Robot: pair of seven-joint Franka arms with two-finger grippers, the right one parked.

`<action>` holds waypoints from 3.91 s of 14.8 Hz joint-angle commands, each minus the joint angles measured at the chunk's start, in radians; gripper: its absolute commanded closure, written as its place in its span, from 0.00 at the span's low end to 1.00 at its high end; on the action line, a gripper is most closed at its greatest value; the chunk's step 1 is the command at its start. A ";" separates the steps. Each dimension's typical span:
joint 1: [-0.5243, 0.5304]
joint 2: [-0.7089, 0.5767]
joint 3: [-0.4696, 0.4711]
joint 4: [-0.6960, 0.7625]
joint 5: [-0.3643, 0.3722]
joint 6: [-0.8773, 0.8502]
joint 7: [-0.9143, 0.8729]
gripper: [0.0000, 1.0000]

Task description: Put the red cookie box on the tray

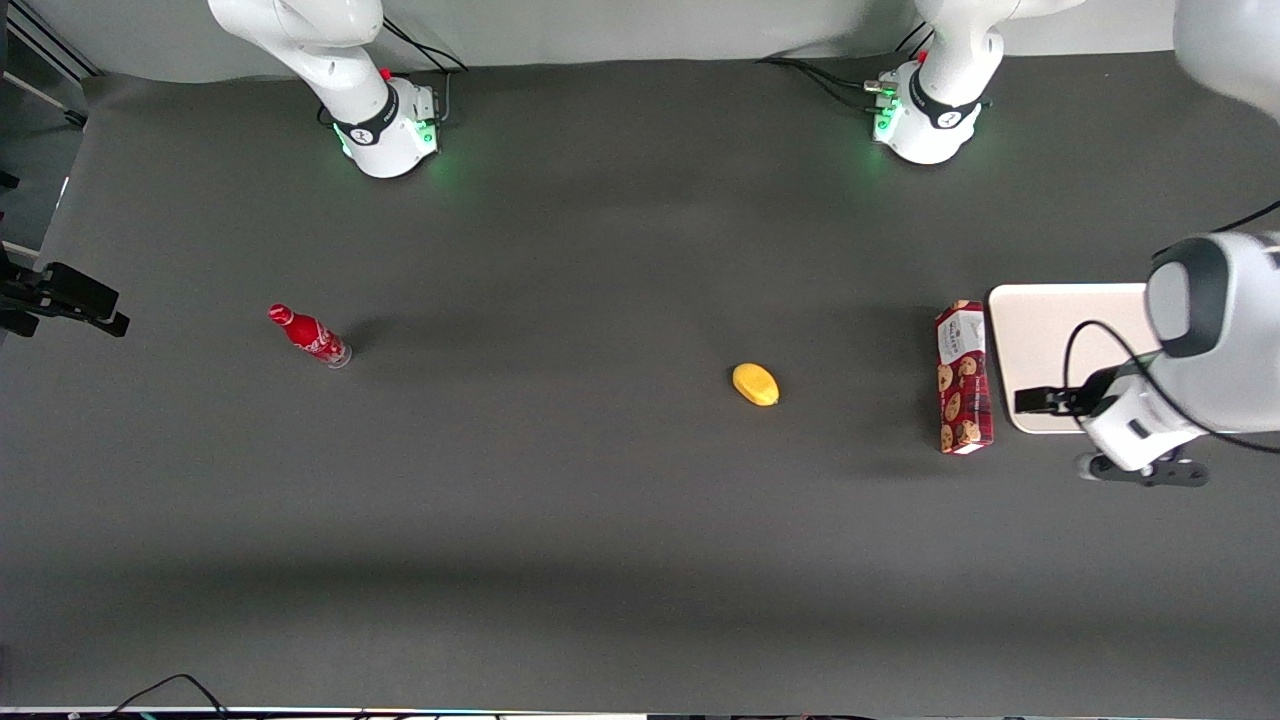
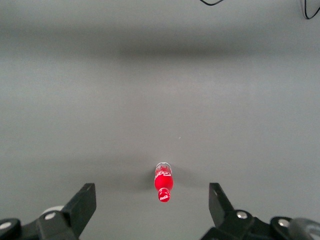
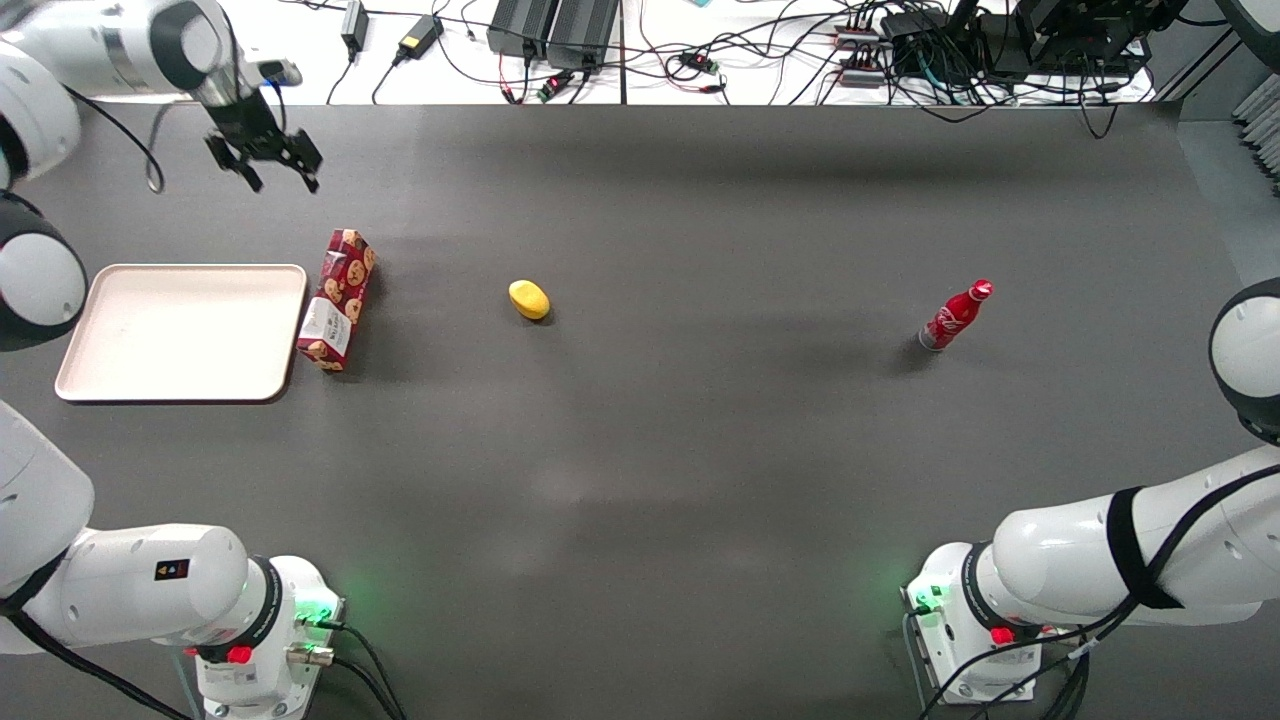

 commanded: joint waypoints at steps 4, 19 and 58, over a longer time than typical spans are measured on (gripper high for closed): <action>-0.016 0.005 -0.025 -0.311 0.020 0.326 0.021 0.00; -0.006 -0.041 -0.028 -0.367 0.076 0.281 0.005 1.00; 0.050 0.142 0.622 0.150 -0.182 0.009 0.777 0.00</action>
